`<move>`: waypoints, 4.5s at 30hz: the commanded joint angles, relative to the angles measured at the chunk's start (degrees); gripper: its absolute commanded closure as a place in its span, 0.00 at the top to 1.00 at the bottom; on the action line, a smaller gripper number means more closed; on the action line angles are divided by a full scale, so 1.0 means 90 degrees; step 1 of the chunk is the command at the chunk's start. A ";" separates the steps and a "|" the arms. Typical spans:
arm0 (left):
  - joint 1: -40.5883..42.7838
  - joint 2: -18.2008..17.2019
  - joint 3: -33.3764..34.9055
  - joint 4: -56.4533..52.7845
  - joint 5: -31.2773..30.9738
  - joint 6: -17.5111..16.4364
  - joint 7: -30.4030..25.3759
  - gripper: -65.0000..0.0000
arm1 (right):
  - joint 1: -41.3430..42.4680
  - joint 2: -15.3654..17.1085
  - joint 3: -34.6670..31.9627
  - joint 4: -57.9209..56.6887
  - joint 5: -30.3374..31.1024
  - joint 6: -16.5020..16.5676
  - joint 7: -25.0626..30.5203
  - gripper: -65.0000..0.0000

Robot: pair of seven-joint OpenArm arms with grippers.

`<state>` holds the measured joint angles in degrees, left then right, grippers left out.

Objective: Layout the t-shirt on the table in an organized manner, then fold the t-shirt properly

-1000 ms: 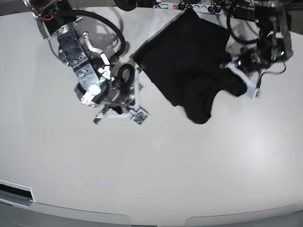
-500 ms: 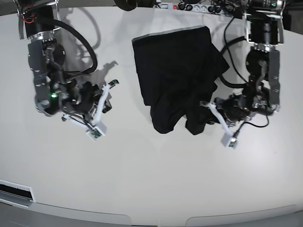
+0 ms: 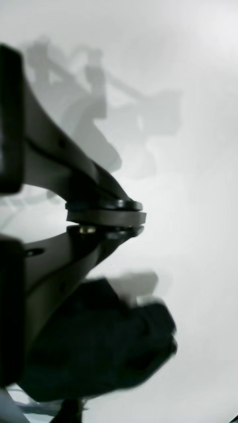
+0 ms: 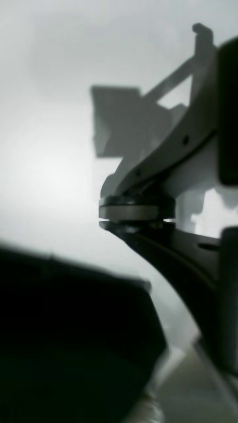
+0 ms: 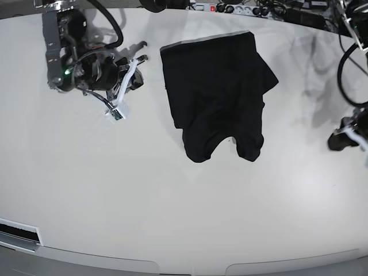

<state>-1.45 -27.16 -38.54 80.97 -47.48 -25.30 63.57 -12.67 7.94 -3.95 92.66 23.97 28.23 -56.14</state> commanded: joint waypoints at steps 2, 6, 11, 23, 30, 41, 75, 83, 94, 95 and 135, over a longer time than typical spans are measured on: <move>0.0104 -0.0253 -0.0233 0.0100 -0.0318 -0.0061 -0.0080 0.00 | 0.0068 -0.0226 0.0015 0.0104 -0.0158 -0.0029 0.0117 0.00; 0.0554 -0.0464 -0.0364 0.0100 -0.0335 -0.0078 -0.0080 0.00 | -0.0068 -0.0644 -0.0051 0.0104 -0.0158 0.0272 -0.0010 0.00; 0.0993 -0.0505 -0.0362 0.0100 -0.0828 -0.0396 -0.0046 0.00 | -0.0432 -0.0760 -0.0578 0.0109 0.0328 0.0712 -0.0279 0.00; 0.0998 -0.0508 -0.0355 0.0112 -0.3133 -0.1532 0.0753 0.00 | -0.0486 -0.0758 -0.0889 0.0869 -0.0384 0.0231 -0.0408 0.00; 0.0991 -0.0350 -0.0068 0.0913 -0.4168 -0.1633 0.1620 0.00 | -0.0503 -0.0765 -0.0891 0.2064 0.0818 0.0950 -0.0393 0.00; 0.0355 0.0440 0.2586 0.1586 -0.2382 -0.1633 0.0257 0.00 | -0.0782 -0.0809 -0.1239 0.2067 0.0299 0.1137 -0.0389 0.00; -0.1921 0.0384 0.3876 -0.0192 -0.0335 -0.1633 -0.0605 0.00 | -0.0806 -0.0760 -0.1569 0.1013 -0.1474 0.0381 0.0284 0.00; -0.1314 -0.0187 0.2385 0.1331 -0.2300 -0.1633 0.0580 0.00 | -0.0850 -0.0758 -0.1557 0.2732 -0.0177 0.0906 -0.0223 0.00; 0.1350 -0.0685 0.1248 0.2358 -0.4168 -0.1633 0.1783 0.00 | -0.1418 -0.0760 -0.1039 0.4199 0.1702 0.1308 -0.0755 0.00; 0.1586 -0.0685 0.1195 0.2455 -0.4168 -0.1633 0.1780 0.00 | -0.1491 -0.0760 -0.0894 0.4199 0.1775 0.1308 -0.0782 0.00; 0.7830 -0.0648 0.0129 0.3458 -0.3135 -0.1319 0.1649 0.00 | -0.6161 -0.0260 0.6062 0.3466 0.6632 0.1308 -0.2651 0.00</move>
<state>68.07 -32.56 -36.99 111.68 -74.89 -36.99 78.35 -67.18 5.30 50.26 123.20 82.50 39.70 -80.42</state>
